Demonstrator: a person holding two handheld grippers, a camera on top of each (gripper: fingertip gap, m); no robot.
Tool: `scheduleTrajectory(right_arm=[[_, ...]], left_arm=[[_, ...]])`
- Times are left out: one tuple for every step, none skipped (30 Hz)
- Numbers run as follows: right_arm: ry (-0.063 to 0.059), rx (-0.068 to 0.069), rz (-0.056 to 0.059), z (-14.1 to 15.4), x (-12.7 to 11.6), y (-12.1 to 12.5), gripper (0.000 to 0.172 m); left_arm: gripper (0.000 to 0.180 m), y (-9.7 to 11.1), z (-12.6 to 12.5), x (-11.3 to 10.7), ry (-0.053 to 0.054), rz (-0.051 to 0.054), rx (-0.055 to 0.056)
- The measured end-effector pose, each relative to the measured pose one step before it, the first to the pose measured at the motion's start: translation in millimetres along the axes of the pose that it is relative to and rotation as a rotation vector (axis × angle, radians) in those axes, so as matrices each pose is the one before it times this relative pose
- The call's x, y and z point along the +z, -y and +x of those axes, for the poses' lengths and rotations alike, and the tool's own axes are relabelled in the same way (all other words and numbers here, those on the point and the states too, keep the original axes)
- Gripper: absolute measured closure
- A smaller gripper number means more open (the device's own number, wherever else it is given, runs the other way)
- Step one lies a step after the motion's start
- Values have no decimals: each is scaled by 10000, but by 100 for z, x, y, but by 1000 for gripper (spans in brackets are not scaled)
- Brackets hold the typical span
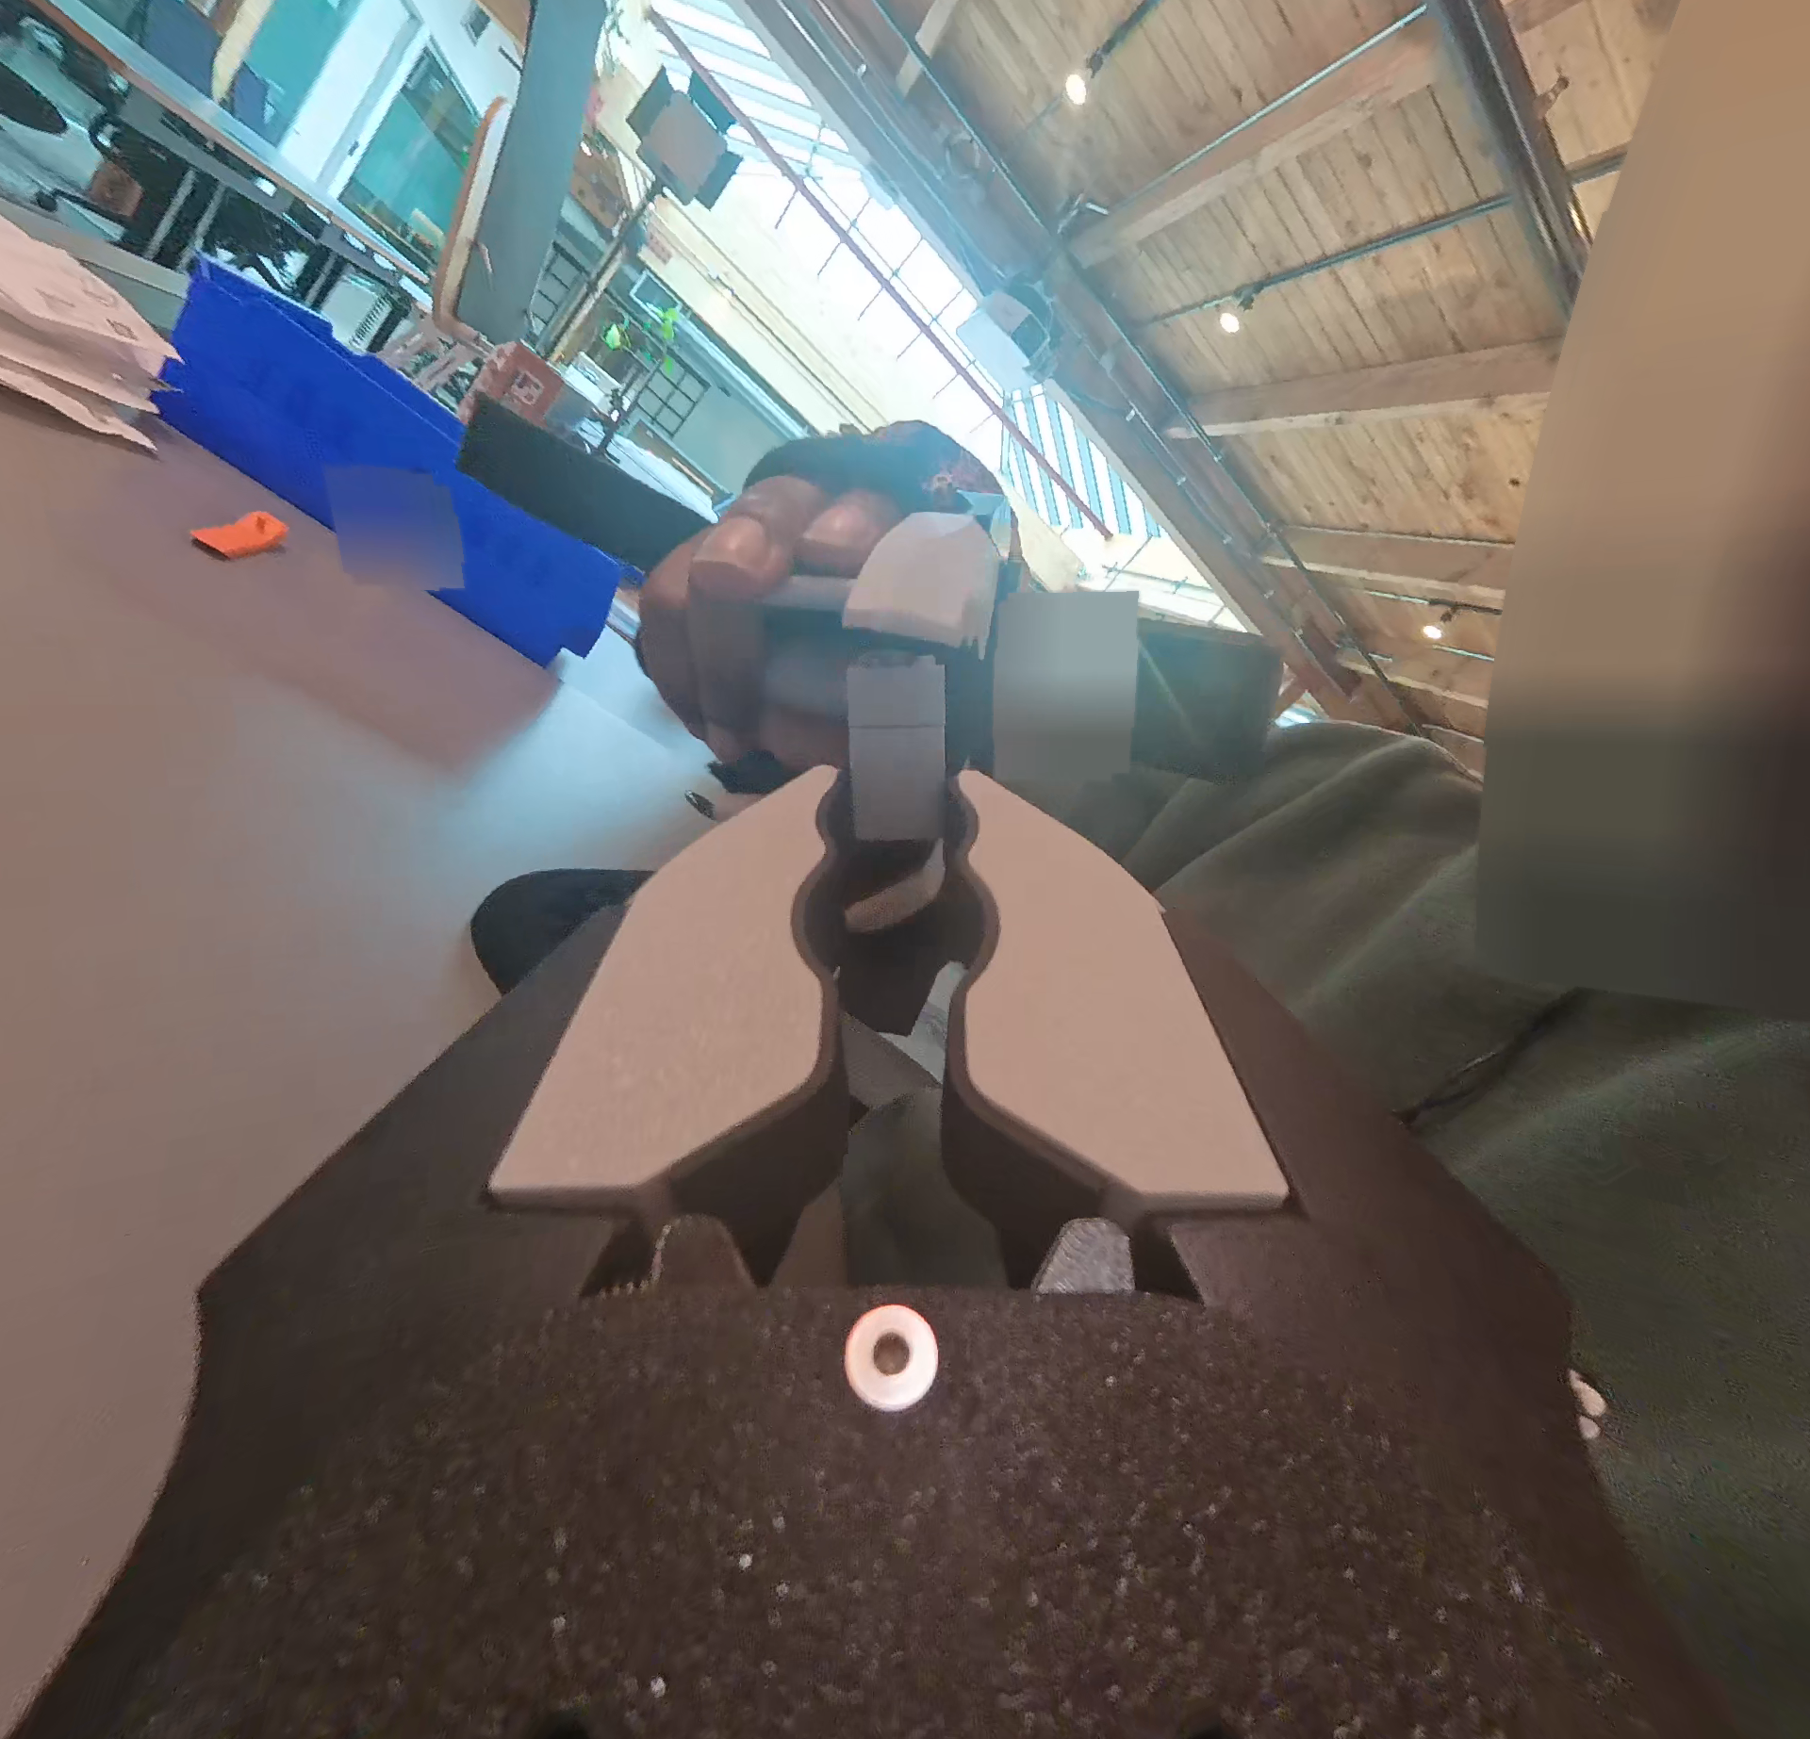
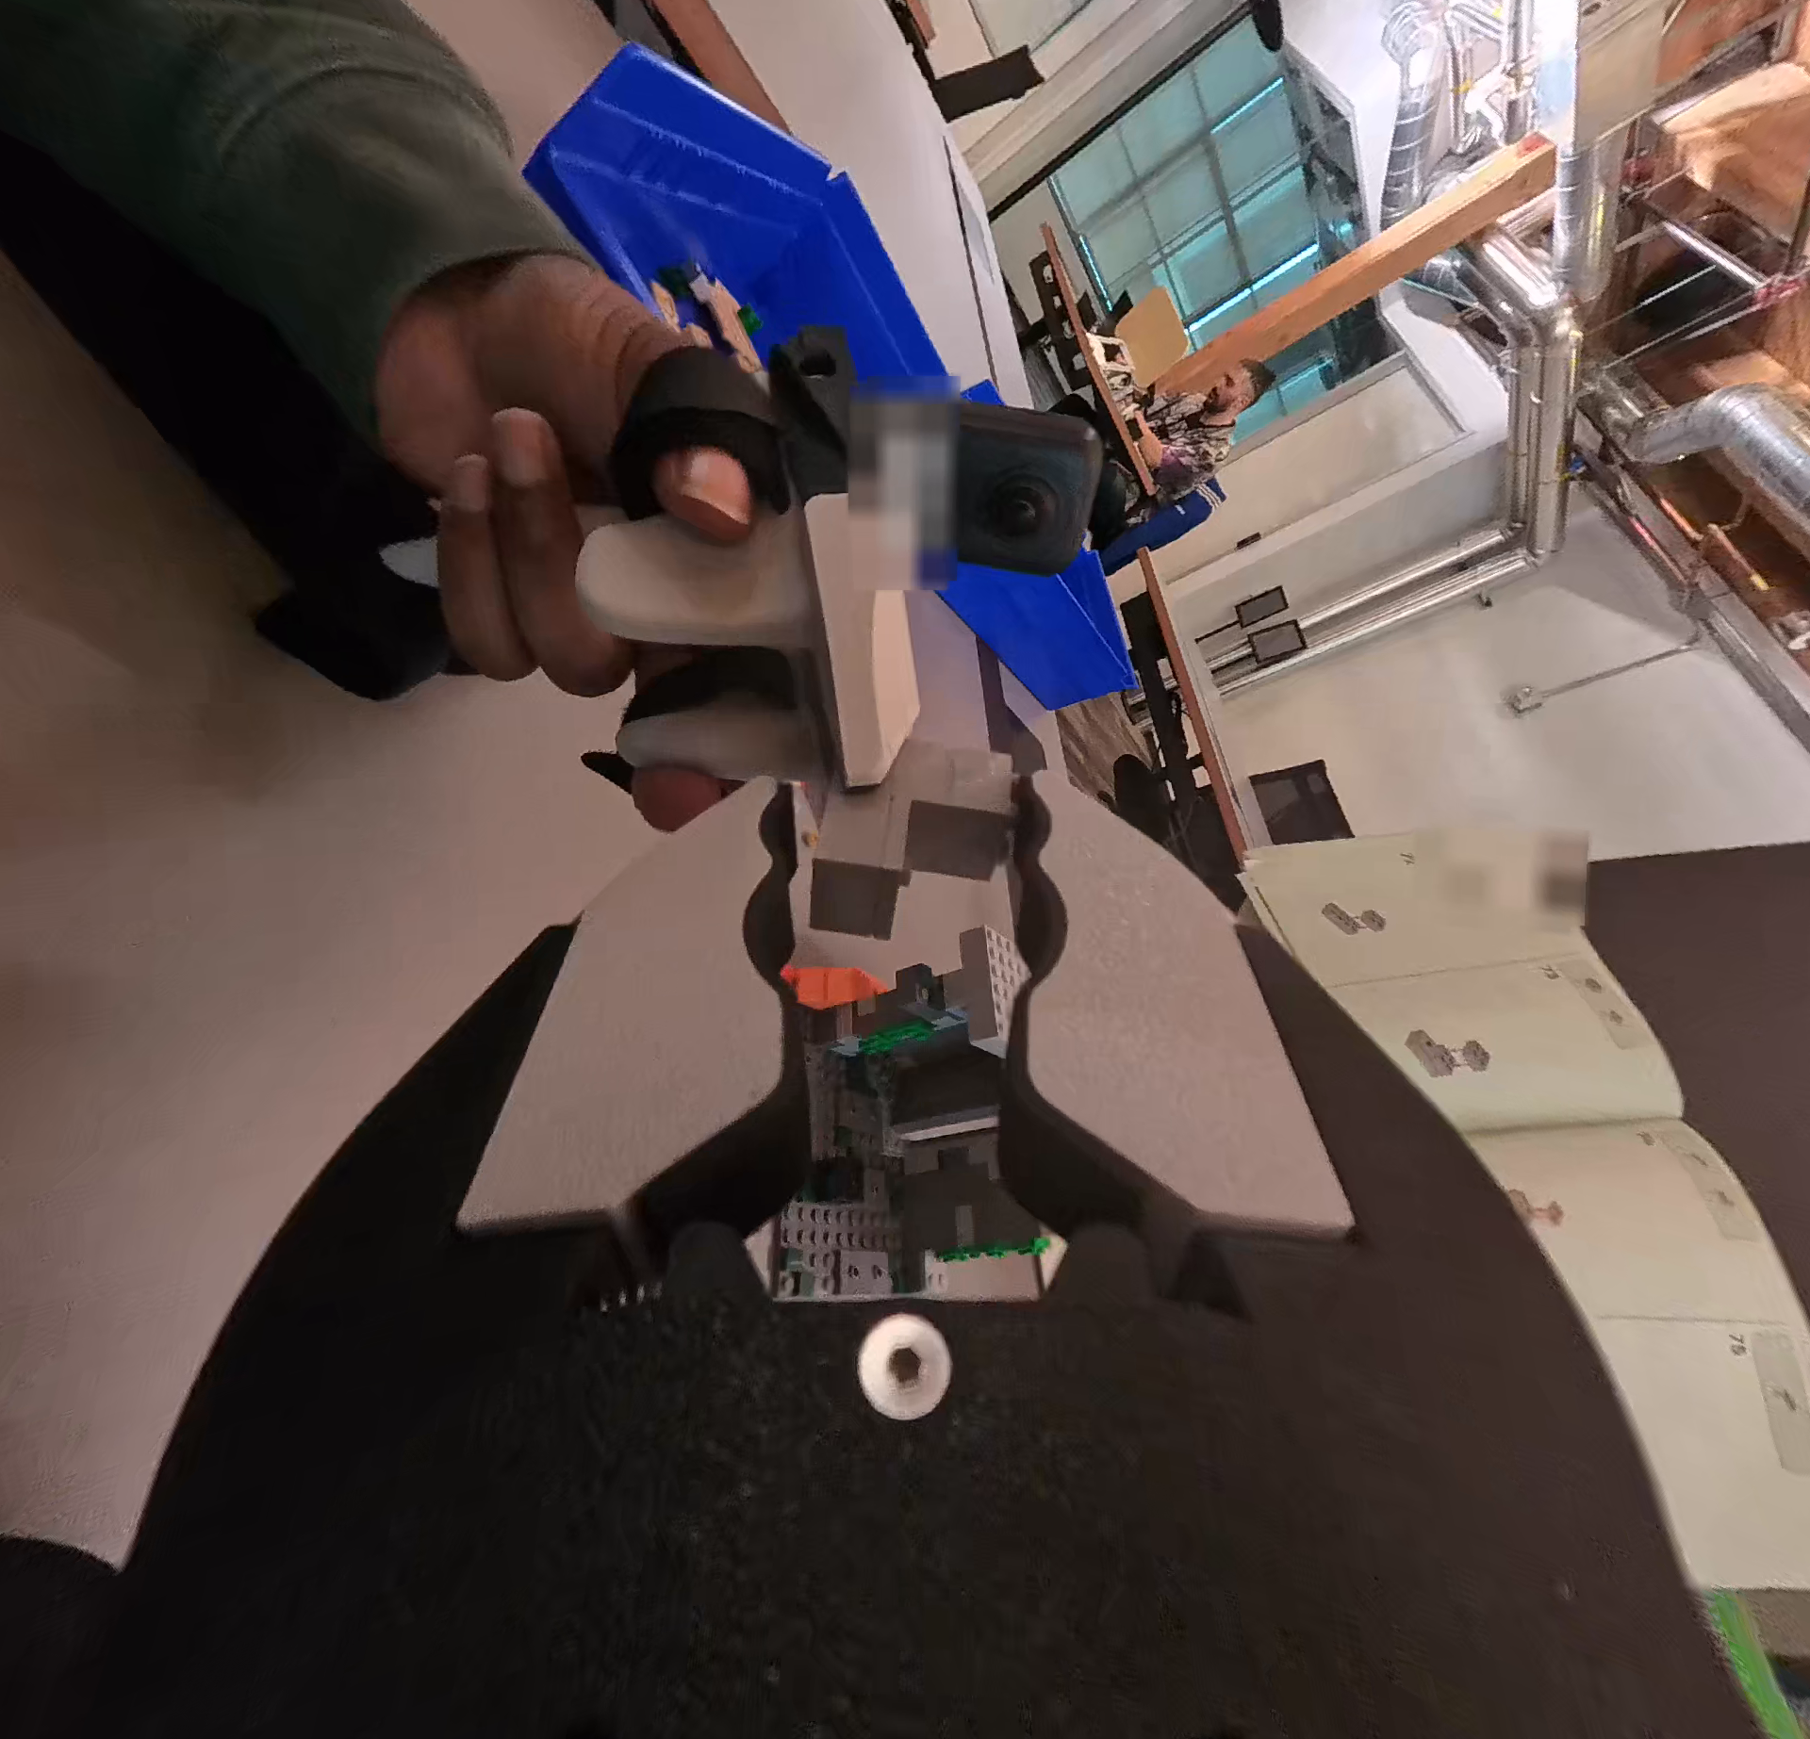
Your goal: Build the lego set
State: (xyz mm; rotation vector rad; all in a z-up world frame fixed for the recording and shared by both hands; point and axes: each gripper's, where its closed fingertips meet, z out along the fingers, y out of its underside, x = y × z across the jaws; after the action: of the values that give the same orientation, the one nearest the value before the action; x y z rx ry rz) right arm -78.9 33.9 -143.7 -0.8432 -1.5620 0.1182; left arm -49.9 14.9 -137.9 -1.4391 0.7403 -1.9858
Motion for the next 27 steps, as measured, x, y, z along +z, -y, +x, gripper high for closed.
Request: scheduleTrajectory(right_arm=[[-66, -136, 10, -26, 57, 16, 128], [-105, -77, 72, 95, -19, 107, 128], [-38, -5, 39, 78, -60, 77, 129], [-34, 0, 40, 85, -75, 67, 132], [-46, -36, 46, 23, -72, 107, 133], [-52, -93, -19, -19, -70, 91, 133], [-46, -121, -151, -59, -59, -33, 134], [7, -64, -122, -91, -49, 15, 135], [132, -34, -42, -229, -61, 59, 136], [191, -30, -69, -330, -54, 10, 136], [209, -14, -73, -389, -30, -23, 136], [208, 14, -78, -406, -14, -86, 136], [207, 8, -69, -395, -10, -127, 136], [157, 97, -6, -297, -31, -64, 136], [133, 91, 9, -256, -33, -21, 136], [66, -9, 14, -197, -37, -17, 136], [108, 42, -4, -204, -18, -38, 136], [101, 81, 12, -138, -18, -24, 136], [-36, 203, 50, 111, -11, -37, 136], [-102, 371, 103, 269, 59, -96, 136], [-117, 408, 82, 331, 73, -181, 135], [-187, 328, 84, 389, 28, -139, 134], [-118, 317, 85, 314, -16, -45, 134], [13, 485, 79, 269, -149, 5, 133], [-32, 475, 138, 373, -293, 40, 130], [17, 393, 68, 319, -367, -99, 128], [241, 574, -25, 43, -385, -240, 129]], left_arm=[[164, -25, 188, 129, -63, -43, 15], [164, 14, 62, 79, -8, -17, -6], [164, -64, 27, 51, -1, -63, -34], [164, -38, 77, 61, -22, -14, -13], [164, -68, 89, 79, -27, -35, -12], [164, -122, 47, 42, 4, -98, -35], [164, -137, 11, 34, 39, -112, 13], [164, -215, 54, 37, 14, -139, 31], [164, -320, 50, 23, -10, -196, -30], [164, -342, -23, 21, 33, -177, -27], [164, -368, -79, 18, 48, -161, 1], [164, -355, -149, 26, 73, -128, -39], [164, -302, -126, 52, 31, -86, -92], [163, -226, -48, 53, -46, -51, -98], [163, -195, -28, 40, -40, -73, -61], [163, -188, -56, 40, 18, -103, 47], [164, -184, -58, 37, 7, -111, 28], [164, 6, -32, 26, -46, 18, -81], [164, 228, -43, -21, -55, 132, -99], [164, 369, -146, -81, 2, 131, -77], [163, 435, -111, -79, -52, 124, -48], [163, 429, -167, -33, 5, 112, -20], [163, 295, -148, -38, 44, 51, 221], [164, 342, 185, -112, -147, 85, 278], [164, 531, 292, -211, -195, 208, 111], [164, 423, 192, -205, -109, 108, 151], [164, 152, -159, -196, 171, -82, 358]])
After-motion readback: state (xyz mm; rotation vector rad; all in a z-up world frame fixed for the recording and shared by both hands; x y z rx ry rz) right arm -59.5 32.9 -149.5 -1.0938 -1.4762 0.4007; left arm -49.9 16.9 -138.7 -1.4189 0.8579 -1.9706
